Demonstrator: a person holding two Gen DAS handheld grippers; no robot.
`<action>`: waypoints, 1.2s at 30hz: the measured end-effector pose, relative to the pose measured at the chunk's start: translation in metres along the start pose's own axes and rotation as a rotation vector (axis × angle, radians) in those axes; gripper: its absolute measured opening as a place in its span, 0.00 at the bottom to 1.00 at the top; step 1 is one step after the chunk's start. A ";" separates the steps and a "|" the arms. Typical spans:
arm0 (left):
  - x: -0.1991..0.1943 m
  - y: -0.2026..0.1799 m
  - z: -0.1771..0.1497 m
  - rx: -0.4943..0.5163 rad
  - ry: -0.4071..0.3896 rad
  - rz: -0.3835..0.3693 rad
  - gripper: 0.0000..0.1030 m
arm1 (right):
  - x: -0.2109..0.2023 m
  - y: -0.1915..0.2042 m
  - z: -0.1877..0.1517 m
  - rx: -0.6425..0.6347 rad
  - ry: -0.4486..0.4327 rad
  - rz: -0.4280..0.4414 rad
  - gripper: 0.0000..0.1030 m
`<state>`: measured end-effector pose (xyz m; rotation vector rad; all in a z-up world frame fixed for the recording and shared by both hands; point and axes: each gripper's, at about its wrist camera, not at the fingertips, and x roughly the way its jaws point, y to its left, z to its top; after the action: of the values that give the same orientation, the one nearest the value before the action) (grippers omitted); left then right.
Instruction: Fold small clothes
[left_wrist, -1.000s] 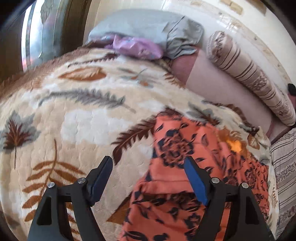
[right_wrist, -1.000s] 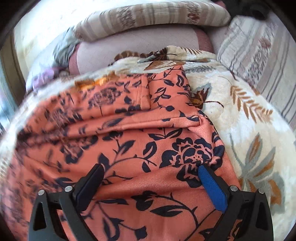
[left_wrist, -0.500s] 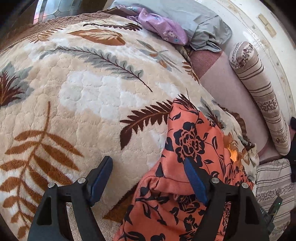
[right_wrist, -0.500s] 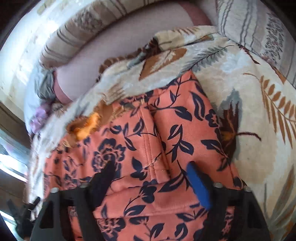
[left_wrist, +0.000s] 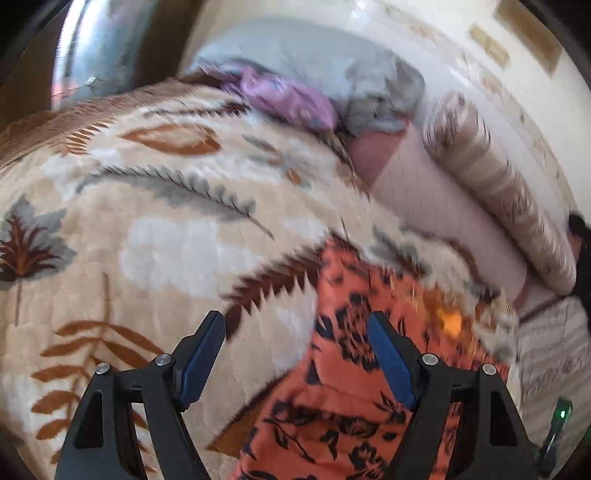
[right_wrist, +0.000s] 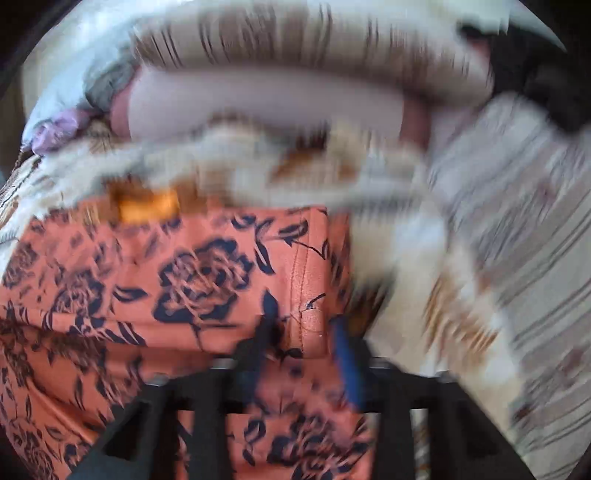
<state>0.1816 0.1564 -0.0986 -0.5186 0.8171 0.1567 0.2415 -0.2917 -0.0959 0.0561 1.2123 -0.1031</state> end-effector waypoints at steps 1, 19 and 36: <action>0.020 -0.008 -0.008 0.063 0.094 0.026 0.77 | 0.004 -0.008 -0.009 0.056 0.003 0.033 0.75; -0.028 -0.013 -0.006 0.056 -0.237 0.125 0.77 | -0.006 0.014 0.003 0.256 -0.093 0.385 0.89; 0.034 -0.014 -0.020 0.041 0.100 0.092 0.80 | -0.080 0.054 -0.093 -0.052 -0.467 -0.041 0.89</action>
<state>0.1956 0.1324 -0.1297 -0.4535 0.9406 0.1999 0.1328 -0.2253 -0.0546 -0.0368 0.7492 -0.1128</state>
